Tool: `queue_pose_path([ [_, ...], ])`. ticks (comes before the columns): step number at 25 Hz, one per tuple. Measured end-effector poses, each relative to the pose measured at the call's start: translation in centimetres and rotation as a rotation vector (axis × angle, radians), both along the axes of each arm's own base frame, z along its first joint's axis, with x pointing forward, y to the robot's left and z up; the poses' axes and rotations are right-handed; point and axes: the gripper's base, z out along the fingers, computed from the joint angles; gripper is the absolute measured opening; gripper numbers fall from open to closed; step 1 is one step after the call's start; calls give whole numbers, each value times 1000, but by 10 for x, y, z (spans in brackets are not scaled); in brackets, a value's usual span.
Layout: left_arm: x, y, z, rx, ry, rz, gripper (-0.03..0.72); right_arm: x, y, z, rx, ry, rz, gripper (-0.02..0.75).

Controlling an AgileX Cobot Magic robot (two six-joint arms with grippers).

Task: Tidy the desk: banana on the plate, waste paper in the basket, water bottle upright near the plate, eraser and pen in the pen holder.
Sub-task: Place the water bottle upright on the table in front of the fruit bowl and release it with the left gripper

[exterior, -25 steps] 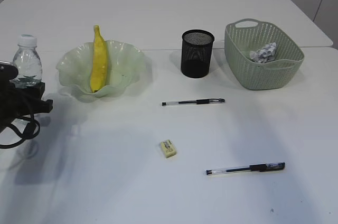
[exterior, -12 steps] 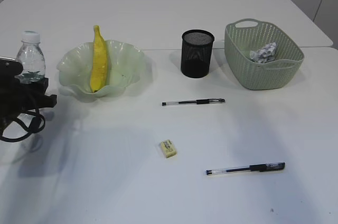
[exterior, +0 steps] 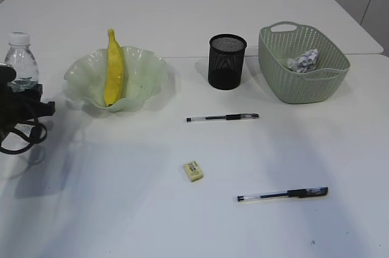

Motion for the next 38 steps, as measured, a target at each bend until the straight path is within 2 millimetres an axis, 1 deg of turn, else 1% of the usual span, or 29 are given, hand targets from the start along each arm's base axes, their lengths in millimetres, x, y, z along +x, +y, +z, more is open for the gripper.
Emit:
queue_pose_path([
  [8,10,1,1,-2,-23,8,377,0,0,2,-3,-18,1,519],
  [12,15,1,-4,-1,-27,8,377,0,0,2,-4,-22,1,519],
  [21,16,2,-13,12,-66,11,377,0,0,2,-6,-22,1,519],
  [38,16,2,-13,9,-67,18,377,0,0,2,-9,-24,1,519],
])
